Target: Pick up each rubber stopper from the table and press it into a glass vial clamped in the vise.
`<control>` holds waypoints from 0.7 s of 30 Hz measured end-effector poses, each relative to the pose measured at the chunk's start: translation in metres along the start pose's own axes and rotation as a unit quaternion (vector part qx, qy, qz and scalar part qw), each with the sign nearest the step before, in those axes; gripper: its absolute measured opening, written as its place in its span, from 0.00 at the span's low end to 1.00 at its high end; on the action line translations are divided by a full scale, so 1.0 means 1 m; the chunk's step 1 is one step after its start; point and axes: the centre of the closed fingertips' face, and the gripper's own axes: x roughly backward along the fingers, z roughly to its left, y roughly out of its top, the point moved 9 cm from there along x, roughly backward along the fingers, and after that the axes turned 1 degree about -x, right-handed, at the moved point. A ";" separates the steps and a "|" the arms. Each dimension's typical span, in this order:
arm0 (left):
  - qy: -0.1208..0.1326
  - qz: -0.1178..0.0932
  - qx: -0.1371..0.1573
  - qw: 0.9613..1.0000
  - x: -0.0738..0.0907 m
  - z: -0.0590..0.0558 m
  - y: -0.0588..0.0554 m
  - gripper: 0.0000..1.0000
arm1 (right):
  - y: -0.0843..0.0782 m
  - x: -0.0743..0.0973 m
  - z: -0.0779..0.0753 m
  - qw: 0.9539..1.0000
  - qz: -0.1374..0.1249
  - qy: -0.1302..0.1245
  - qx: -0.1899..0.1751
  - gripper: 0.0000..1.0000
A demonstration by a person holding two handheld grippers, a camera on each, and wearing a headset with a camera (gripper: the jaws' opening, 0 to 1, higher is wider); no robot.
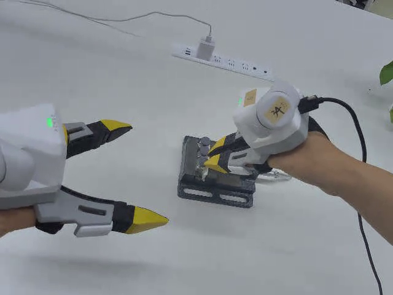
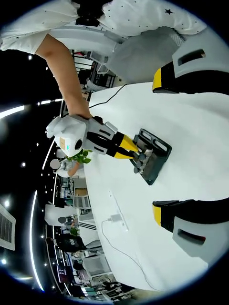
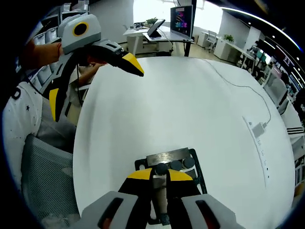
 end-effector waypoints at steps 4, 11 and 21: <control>0.000 0.005 -0.003 1.000 0.000 -0.001 0.000 0.94 | -0.007 0.014 0.003 1.000 -0.022 -0.016 -0.013 0.14; 0.000 0.015 -0.008 1.000 -0.004 0.000 0.001 0.96 | -0.031 0.036 0.007 0.996 -0.062 -0.041 -0.052 0.19; -0.003 0.030 -0.016 0.999 -0.011 0.002 -0.002 0.99 | -0.067 0.057 0.018 0.990 -0.091 -0.059 -0.088 0.37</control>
